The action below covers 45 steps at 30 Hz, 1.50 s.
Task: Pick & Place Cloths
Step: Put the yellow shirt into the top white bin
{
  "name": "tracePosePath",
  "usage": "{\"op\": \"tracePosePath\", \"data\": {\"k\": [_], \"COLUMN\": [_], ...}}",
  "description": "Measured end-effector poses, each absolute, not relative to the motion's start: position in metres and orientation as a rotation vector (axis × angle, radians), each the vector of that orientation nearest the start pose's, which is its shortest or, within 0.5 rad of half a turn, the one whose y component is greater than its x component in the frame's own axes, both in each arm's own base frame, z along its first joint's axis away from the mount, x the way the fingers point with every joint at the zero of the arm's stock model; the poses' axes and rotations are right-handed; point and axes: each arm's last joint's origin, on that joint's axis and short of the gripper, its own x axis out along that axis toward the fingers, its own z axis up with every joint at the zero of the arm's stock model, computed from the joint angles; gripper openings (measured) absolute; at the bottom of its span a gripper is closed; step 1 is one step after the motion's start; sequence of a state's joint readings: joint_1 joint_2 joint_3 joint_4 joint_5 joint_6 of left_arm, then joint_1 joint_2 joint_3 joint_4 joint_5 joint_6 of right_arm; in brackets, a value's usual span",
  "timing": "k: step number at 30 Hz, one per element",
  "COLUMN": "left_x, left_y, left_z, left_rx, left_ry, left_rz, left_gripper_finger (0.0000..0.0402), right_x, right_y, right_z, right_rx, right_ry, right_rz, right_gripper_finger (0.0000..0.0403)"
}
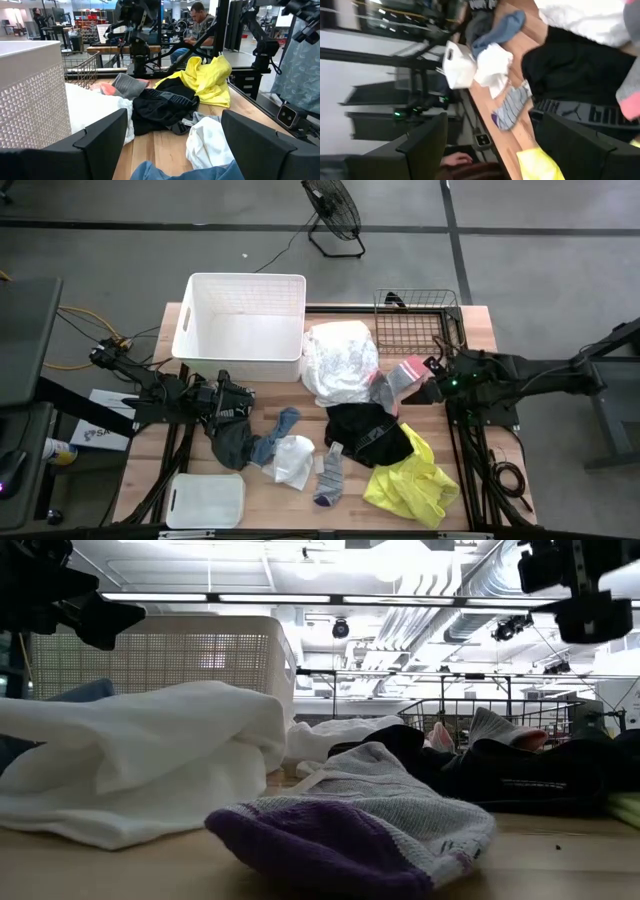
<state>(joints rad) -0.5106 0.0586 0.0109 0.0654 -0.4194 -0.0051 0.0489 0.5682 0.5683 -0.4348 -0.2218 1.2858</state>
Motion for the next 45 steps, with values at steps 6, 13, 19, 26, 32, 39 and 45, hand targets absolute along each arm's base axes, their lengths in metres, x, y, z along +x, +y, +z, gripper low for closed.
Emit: {"op": "tracePosePath", "data": {"k": [6,13,19,26,32,39,45], "left_x": [0.091,0.091,0.091,0.091,0.091,0.091,0.091], "left_y": [-0.038,-0.038,-0.038,-0.038,-0.038,-0.038,-0.038], "left_z": [0.169,0.169,0.169,0.169,0.169,0.169,0.169], "left_rx": [-0.013,-0.013,-0.013,-0.013,-0.013,-0.013,-0.013], "left_ry": [-0.016,-0.016,-0.016,-0.016,-0.016,-0.016,-0.016], "left_rz": [-0.091,-0.091,-0.092,-0.091,-0.091,-0.091,-0.091], "left_gripper_finger": [0.0319,0.0319,0.0319,0.0319,0.0319,0.0319,0.0319], "right_x": [0.152,0.177,0.188,0.189,0.180,0.167,0.161], "right_y": [0.031,0.060,0.088,0.115,0.123,0.118,0.114], "right_z": [0.280,0.272,0.251,0.232,0.222,0.216,0.213], "right_rx": [1.279,1.259,1.270,1.322,1.367,1.323,1.246], "right_ry": [0.714,0.951,1.148,1.334,1.440,1.520,1.545], "right_rz": [-0.054,-0.041,-0.078,-0.162,-0.339,-0.526,-0.576], "right_gripper_finger": [0.0314,0.0314,0.0314,0.0314,0.0314,0.0314,0.0314]}}
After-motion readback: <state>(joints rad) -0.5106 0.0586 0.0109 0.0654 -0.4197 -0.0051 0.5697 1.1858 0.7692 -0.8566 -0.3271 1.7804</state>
